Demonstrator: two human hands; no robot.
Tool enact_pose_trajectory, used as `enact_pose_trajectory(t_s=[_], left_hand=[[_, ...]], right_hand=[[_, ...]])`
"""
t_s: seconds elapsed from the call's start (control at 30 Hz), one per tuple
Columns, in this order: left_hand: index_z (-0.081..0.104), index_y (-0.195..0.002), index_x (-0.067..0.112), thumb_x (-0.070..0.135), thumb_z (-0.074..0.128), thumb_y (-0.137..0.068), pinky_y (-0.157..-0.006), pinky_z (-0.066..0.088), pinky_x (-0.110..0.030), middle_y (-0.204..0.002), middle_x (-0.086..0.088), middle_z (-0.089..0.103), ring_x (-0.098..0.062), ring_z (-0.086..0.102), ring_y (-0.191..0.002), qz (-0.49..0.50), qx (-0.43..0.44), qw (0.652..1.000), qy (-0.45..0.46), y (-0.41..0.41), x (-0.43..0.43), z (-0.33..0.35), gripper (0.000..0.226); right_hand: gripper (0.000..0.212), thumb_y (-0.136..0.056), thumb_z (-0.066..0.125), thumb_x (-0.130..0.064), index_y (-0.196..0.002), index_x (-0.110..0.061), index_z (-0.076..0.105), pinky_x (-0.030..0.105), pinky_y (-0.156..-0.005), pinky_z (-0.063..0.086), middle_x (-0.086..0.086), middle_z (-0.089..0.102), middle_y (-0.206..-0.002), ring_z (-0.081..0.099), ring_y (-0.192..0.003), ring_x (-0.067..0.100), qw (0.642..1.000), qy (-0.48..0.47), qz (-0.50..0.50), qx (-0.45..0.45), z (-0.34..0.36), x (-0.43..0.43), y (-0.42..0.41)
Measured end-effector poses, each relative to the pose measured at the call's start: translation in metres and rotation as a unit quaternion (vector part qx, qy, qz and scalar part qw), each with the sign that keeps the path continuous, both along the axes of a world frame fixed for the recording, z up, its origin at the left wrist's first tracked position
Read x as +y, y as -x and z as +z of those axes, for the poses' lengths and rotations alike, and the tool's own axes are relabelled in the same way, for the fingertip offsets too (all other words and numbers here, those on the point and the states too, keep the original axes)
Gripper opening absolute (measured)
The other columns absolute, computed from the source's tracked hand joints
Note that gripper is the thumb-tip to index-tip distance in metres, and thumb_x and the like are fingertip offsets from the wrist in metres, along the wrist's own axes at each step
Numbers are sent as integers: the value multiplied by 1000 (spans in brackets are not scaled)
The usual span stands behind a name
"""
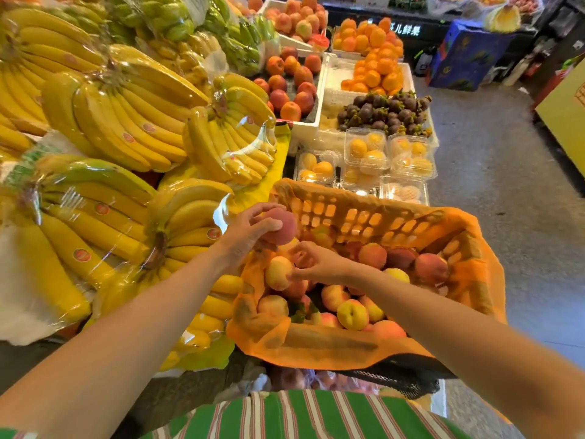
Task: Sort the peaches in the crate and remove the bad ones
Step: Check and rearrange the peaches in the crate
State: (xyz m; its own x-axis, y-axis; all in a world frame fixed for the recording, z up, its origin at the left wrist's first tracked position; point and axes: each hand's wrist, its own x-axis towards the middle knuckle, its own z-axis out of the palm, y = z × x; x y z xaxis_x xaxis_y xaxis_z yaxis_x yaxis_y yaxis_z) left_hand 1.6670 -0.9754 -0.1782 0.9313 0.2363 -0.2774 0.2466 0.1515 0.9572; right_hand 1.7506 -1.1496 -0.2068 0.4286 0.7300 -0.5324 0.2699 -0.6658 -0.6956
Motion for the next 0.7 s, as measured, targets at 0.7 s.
enact_pose_trajectory(t_s=[0.7], left_hand=[[63,-114,20,35,66,-78,-64,54,-31,-117,-7,62,-25,60,-98,-66,22,995,66,-16,-21,7,39]], right_hand=[[80,-70,77,-55,-134,-14,50,36,-104,47,11,57,-135,54,-126,27,890,-185,-194,369,19,-61,-10]])
